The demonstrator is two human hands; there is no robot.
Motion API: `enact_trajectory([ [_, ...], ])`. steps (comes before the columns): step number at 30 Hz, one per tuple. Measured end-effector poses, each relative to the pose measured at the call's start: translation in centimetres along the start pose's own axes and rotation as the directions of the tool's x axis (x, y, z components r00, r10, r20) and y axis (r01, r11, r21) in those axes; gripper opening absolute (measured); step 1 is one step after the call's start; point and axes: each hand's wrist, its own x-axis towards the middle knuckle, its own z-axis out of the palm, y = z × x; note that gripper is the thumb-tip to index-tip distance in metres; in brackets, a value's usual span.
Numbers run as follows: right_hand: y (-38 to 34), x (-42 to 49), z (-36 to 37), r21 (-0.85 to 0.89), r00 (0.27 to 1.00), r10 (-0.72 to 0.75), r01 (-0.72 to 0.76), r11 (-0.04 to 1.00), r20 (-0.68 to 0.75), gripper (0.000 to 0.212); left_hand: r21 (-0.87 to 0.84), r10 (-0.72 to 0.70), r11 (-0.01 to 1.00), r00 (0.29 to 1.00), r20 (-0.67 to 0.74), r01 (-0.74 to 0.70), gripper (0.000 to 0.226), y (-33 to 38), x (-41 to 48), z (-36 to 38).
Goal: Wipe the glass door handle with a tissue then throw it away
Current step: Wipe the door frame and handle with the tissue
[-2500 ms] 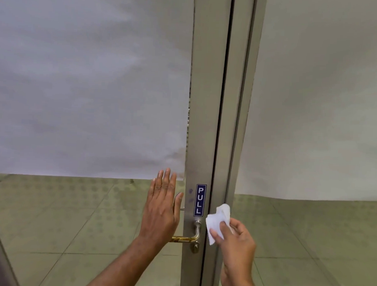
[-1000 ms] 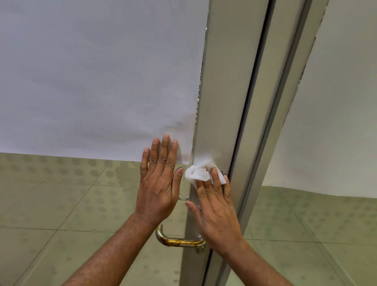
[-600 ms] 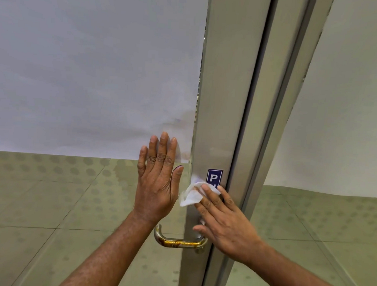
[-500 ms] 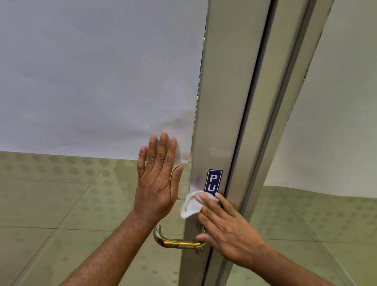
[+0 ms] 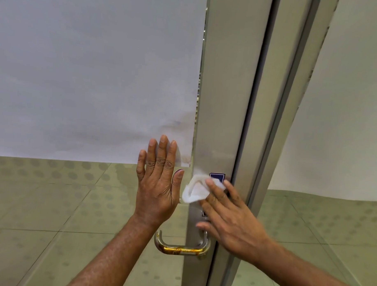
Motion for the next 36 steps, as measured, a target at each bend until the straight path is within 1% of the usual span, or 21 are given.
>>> enact_trajectory([
  [3,-0.3,-2.3,1.3,-0.026,0.986,-0.123,0.127,0.992,0.108,0.066,0.027,-0.001,1.000,1.000,-0.001,0.001,0.059,-0.1,0.0,0.3],
  [5,-0.3,-2.7,1.3,-0.038,0.984,-0.135,0.141,0.989,0.116,0.062,0.046,-0.001,0.999,1.000,-0.009,0.002,0.059,-0.1,-0.1,0.4],
  [7,0.1,-1.8,0.6,-0.037,0.994,-0.099,0.100,0.994,0.042,0.062,0.057,0.007,0.998,1.000,-0.030,-0.006,0.059,-0.1,-0.1,0.6],
  [10,0.8,0.7,-0.9,-0.030,0.995,0.024,-0.027,0.999,-0.101,0.069,0.065,0.009,0.998,0.999,-0.048,-0.006,0.058,-0.1,0.0,0.9],
  [12,0.8,1.7,-1.4,-0.012,0.990,0.059,-0.061,0.998,-0.124,0.074,0.072,0.008,0.997,0.999,-0.052,-0.004,0.059,-0.2,-0.1,1.0],
  [14,0.5,1.1,-1.0,-0.011,0.998,0.010,-0.011,1.000,-0.064,0.075,0.083,0.014,0.997,0.998,-0.055,-0.009,0.059,-0.1,-0.1,0.9],
  [17,-0.2,-1.3,0.5,-0.028,0.986,-0.129,0.133,0.991,0.107,0.068,0.098,0.019,0.995,0.998,-0.053,-0.014,0.059,-0.2,-0.1,1.0],
  [19,-0.4,-2.3,1.0,-0.031,0.969,-0.166,0.175,0.984,0.183,0.065,0.108,0.013,0.994,0.999,-0.049,-0.008,0.059,-0.2,-0.1,1.1],
  [20,-0.4,-2.4,0.9,-0.030,0.967,-0.168,0.177,0.984,0.192,0.065,0.110,0.013,0.994,0.999,-0.049,-0.007,0.059,-0.2,-0.1,1.1],
  [21,-0.2,-2.2,0.5,-0.032,0.970,-0.166,0.175,0.984,0.176,0.064,0.110,0.015,0.994,0.999,-0.051,-0.010,0.059,-0.2,-0.2,1.1],
  [23,0.4,-1.1,-0.6,-0.037,0.986,-0.146,0.150,0.988,0.084,0.061,0.111,0.023,0.994,0.998,-0.061,-0.016,0.059,-0.1,-0.2,1.1],
  [25,1.1,0.4,-1.8,-0.032,0.996,-0.084,0.083,0.996,-0.030,0.062,0.112,0.022,0.994,0.997,-0.069,-0.014,0.059,-0.2,-0.1,1.1],
  [27,1.4,1.6,-2.6,-0.011,0.994,-0.027,0.026,1.000,-0.102,0.066,0.108,0.018,0.994,0.997,-0.070,-0.010,0.059,-0.2,-0.2,1.1],
  [29,1.2,1.6,-2.5,0.001,0.995,-0.033,0.033,0.999,-0.090,0.067,0.107,0.021,0.994,0.997,-0.073,-0.013,0.059,-0.2,-0.2,1.1],
  [33,0.4,-1.0,-0.8,-0.015,0.986,-0.163,0.164,0.986,0.044,0.055,0.108,0.024,0.994,0.997,-0.070,-0.016,0.059,-0.2,-0.1,1.1],
  [34,0.4,-1.3,-0.6,-0.016,0.983,-0.174,0.175,0.984,0.056,0.052,0.109,0.021,0.994,0.998,-0.066,-0.014,0.059,-0.2,-0.1,1.1],
  [36,0.8,-1.1,-0.7,-0.018,0.988,-0.150,0.151,0.988,0.022,0.049,0.111,0.022,0.994,0.998,-0.064,-0.015,0.059,-0.2,-0.1,1.1],
])
